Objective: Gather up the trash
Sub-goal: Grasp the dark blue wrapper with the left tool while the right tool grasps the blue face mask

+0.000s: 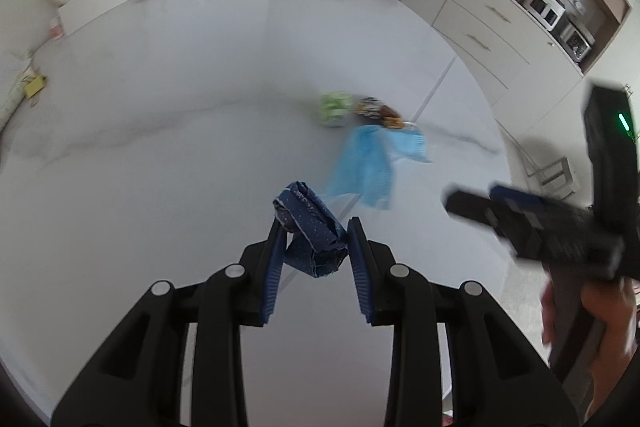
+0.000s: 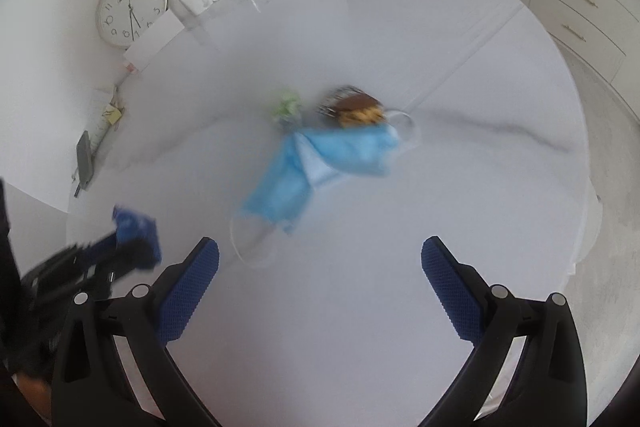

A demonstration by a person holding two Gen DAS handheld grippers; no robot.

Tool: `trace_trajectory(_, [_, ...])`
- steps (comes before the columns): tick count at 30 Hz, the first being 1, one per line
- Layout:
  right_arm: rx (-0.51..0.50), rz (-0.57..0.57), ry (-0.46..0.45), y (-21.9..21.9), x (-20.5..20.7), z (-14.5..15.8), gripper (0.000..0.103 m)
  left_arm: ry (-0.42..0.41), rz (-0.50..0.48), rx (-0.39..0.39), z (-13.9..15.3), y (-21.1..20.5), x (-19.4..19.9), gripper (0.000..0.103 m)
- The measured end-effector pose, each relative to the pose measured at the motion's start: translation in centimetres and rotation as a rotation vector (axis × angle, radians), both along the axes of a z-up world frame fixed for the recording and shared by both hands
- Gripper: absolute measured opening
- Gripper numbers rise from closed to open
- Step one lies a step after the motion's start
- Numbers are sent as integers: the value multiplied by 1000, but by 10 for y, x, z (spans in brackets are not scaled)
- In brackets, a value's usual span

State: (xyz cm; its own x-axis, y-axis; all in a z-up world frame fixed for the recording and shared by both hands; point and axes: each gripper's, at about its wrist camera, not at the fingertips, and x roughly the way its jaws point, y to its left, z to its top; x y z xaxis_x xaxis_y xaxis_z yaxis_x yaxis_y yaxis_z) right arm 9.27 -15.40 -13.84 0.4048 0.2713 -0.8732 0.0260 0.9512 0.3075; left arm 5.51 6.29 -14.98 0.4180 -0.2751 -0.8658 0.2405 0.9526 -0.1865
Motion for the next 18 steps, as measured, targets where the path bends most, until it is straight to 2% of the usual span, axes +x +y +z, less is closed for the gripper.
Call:
trace_trajectory(5, [-107,57,6,40,48,-14,101,11,10,22,-12,35,4,31])
trace_trajectory(13, [-234,150,37,49,80,-54,100,34,0,-8,-24,56,22,32])
trace_trajectory(14, [-235,146,50,47,79,-58,98,35,-7,-12,-25,57,25,32])
trace_trajectory(15, [-225,135,66,44,79,-64,90,33,-11,-14,-25,58,27,32])
trace_trajectory(18, [-211,110,64,37,75,-70,84,32,-18,-16,-26,58,31,32])
